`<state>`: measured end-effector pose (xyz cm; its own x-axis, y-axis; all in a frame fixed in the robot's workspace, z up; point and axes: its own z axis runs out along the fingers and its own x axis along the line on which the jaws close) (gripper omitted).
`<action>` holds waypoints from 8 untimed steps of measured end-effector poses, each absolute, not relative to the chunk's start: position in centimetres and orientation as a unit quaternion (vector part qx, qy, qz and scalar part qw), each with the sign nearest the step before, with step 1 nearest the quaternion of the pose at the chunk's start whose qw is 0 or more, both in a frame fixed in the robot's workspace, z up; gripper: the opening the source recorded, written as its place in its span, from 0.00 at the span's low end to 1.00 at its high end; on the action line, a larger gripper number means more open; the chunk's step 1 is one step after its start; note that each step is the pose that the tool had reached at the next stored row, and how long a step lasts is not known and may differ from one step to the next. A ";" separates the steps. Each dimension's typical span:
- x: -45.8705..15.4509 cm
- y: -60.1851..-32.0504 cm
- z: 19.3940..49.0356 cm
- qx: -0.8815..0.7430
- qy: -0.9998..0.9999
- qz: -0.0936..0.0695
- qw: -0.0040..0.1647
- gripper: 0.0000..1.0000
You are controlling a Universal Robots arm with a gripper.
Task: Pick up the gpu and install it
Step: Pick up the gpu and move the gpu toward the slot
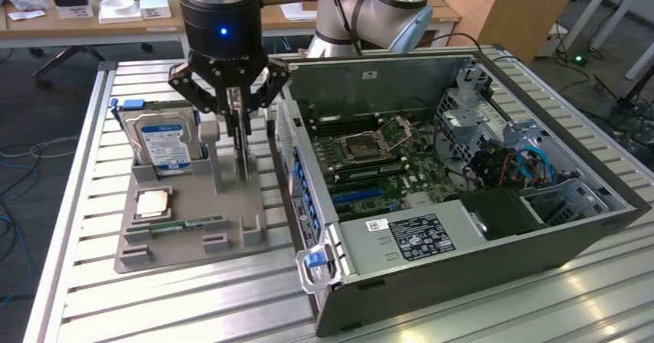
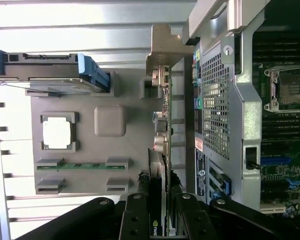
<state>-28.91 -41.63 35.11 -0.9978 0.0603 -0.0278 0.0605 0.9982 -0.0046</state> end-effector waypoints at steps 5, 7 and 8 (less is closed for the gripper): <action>-28.9 -41.6 36.8 0.030 0.999 -0.003 0.014 0.26; -28.9 -41.6 37.5 0.030 0.999 -0.003 0.014 0.26; -28.9 -41.6 37.8 0.030 0.999 -0.003 0.014 0.26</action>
<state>-28.91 -41.63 37.85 -0.9978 0.0603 -0.0277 0.0605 0.9982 -0.0047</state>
